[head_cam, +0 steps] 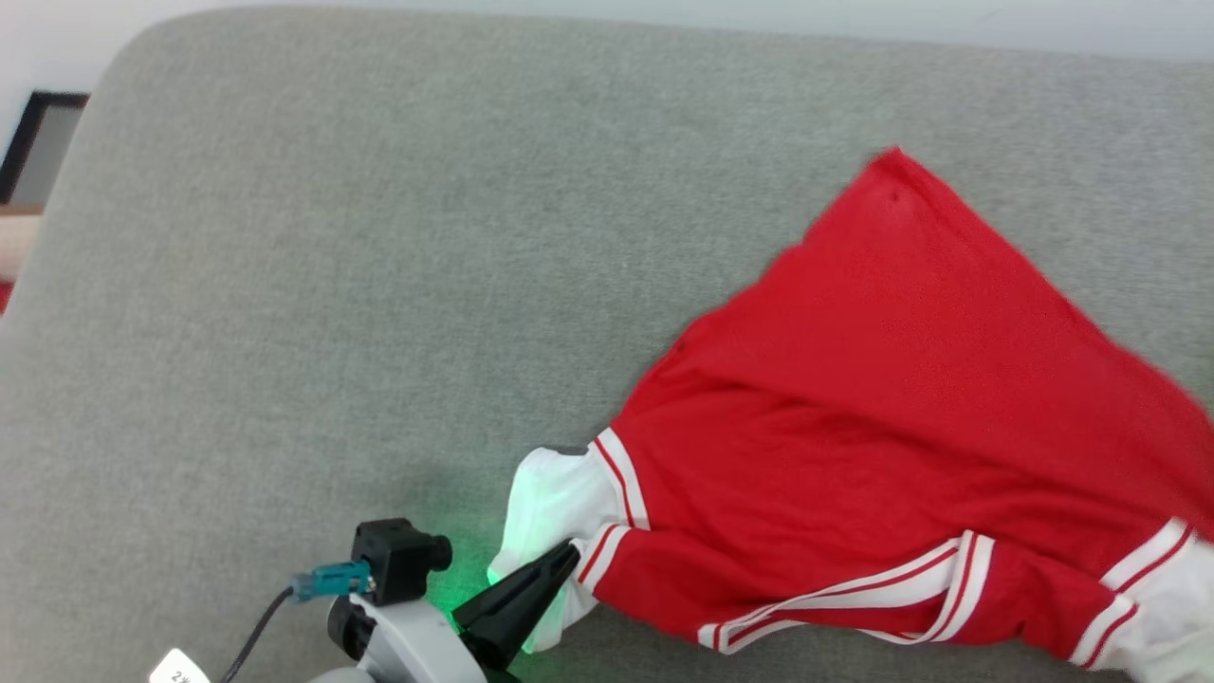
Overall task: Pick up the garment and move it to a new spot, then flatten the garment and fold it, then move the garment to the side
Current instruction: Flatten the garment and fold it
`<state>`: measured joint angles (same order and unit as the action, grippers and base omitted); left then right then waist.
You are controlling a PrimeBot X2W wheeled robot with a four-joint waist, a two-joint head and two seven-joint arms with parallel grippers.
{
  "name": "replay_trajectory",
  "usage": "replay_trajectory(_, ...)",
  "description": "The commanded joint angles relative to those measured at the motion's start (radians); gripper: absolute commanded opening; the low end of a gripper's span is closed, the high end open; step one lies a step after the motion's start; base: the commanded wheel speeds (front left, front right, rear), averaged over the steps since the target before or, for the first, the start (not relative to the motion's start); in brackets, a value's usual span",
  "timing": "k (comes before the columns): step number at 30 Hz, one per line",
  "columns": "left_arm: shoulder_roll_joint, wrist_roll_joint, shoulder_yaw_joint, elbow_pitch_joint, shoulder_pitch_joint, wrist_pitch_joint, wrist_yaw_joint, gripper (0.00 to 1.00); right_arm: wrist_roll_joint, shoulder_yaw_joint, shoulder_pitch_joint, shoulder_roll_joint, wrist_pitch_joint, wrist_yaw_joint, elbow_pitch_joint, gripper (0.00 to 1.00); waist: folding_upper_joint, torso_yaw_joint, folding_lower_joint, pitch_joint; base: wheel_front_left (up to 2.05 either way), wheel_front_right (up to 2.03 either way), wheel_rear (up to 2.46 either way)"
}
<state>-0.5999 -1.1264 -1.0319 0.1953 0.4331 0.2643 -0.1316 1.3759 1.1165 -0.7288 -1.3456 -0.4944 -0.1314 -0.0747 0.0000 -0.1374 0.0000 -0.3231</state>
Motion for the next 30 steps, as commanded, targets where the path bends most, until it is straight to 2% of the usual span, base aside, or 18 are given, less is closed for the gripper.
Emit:
replay_trajectory(1,-0.008,0.004,0.007,-0.005,-0.016,-0.001,0.003,0.0,0.019,0.025,0.055,-0.017,0.018,0.001,0.046,0.0,0.0,0.036,0.0,0.032,0.0,0.0,0.0)
replay_trajectory(6,-0.016,0.01,0.019,-0.009,-0.031,-0.001,0.003,0.0,0.024,0.083,0.174,-0.035,0.054,0.001,0.153,0.0,0.0,0.049,0.0,0.042,0.0,0.0,0.0)
replay_trajectory(11,-0.017,0.013,0.03,-0.008,-0.042,0.0,0.003,0.0,0.008,0.094,0.246,-0.009,0.12,0.001,0.196,0.0,0.0,0.057,0.0,0.048,0.0,0.0,0.0)
replay_trajectory(12,-0.017,0.012,0.031,-0.008,-0.045,0.0,0.003,0.0,0.0,0.086,0.251,-0.005,0.143,0.001,0.187,0.4,0.0,0.059,0.0,0.049,0.0,0.0,0.0)
replay_trajectory(13,-0.019,0.012,0.032,-0.009,-0.049,0.0,0.003,0.0,-0.005,0.081,0.256,-0.001,0.16,0.001,0.182,0.9,0.0,0.062,0.0,0.051,0.0,0.0,0.0)
replay_trajectory(14,-0.02,0.011,0.032,-0.01,-0.052,0.0,0.003,0.0,-0.013,0.072,0.26,-0.001,0.176,0.001,0.18,1.0,0.0,0.064,0.0,0.052,0.0,0.0,0.0)
replay_trajectory(22,-0.018,0.016,0.046,-0.024,-0.082,0.0,0.003,0.0,0.029,-0.024,0.25,-0.093,0.25,0.001,0.229,1.0,0.0,0.06,0.0,0.065,0.0,0.0,0.0)
replay_trajectory(26,-0.008,0.027,0.043,-0.027,-0.089,0.0,0.003,0.0,0.023,-0.089,0.207,-0.104,0.251,0.001,0.223,1.0,0.0,0.045,0.0,0.063,0.0,0.0,0.0)
replay_trajectory(30,0.015,0.043,0.029,-0.028,-0.073,-0.001,0.003,0.0,-0.058,-0.195,0.117,-0.102,0.263,0.001,0.163,1.0,0.0,0.009,0.0,0.043,0.0,0.0,0.0)
